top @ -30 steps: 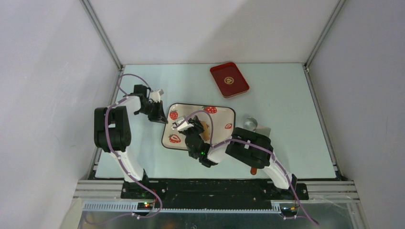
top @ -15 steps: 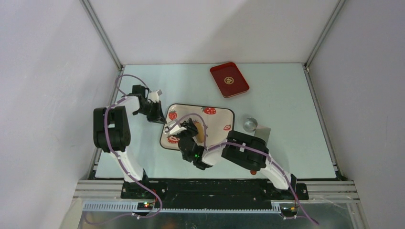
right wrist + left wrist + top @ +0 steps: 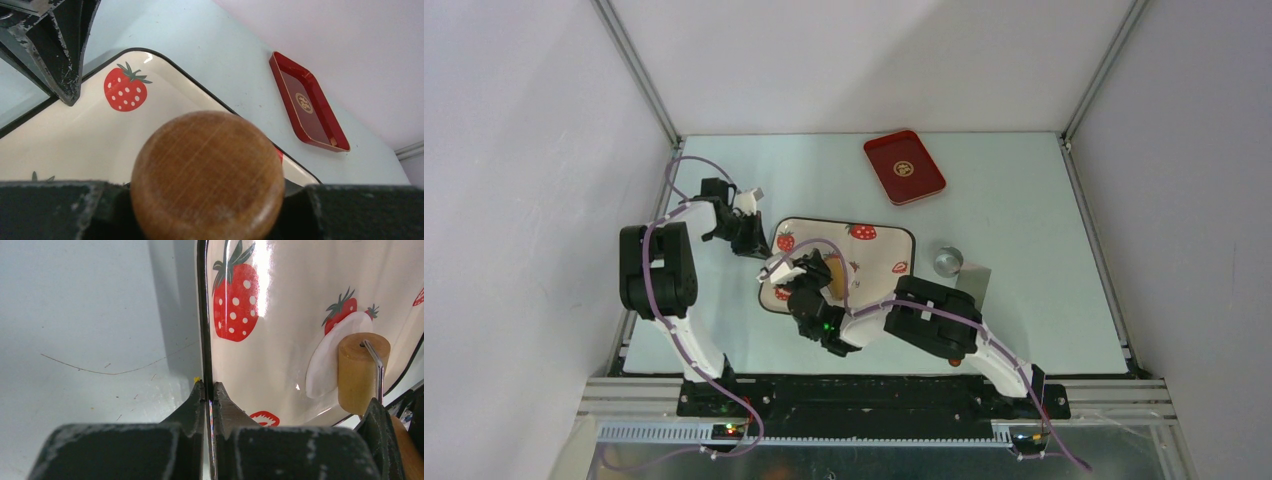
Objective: Roll out the dumpling wrappers from the dough
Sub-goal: Flatten out the dough on the work surface.
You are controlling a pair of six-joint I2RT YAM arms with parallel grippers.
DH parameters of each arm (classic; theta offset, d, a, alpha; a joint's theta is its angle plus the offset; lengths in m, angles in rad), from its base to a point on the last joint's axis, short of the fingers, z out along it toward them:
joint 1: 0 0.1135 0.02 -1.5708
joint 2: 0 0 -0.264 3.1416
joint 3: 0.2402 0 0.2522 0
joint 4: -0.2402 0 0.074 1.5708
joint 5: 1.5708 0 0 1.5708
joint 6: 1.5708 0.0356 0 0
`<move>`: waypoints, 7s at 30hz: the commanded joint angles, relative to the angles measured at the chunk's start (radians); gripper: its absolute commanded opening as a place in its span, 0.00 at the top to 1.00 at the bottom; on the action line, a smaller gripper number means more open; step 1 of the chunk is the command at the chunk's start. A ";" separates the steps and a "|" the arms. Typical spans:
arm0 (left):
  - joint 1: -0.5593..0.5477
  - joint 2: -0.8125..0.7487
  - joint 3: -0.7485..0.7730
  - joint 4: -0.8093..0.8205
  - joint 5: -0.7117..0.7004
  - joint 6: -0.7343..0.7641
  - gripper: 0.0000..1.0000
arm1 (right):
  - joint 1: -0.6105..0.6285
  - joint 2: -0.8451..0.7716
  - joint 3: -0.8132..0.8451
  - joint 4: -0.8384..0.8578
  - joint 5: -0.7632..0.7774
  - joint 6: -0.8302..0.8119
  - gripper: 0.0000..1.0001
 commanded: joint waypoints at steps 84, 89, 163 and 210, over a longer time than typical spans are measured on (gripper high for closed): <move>-0.002 -0.050 -0.001 0.015 0.031 -0.008 1.00 | -0.044 0.025 -0.063 -0.096 -0.029 0.159 1.00; -0.002 -0.052 -0.002 0.015 0.030 -0.009 1.00 | 0.013 0.036 -0.050 -0.067 -0.102 0.119 1.00; -0.003 -0.074 -0.004 0.009 0.225 0.049 1.00 | -0.471 -0.724 0.033 -1.115 -1.086 0.728 1.00; 0.004 0.008 0.222 -0.315 -0.126 0.398 0.00 | -0.146 -0.221 -0.195 0.486 -0.758 -0.120 1.00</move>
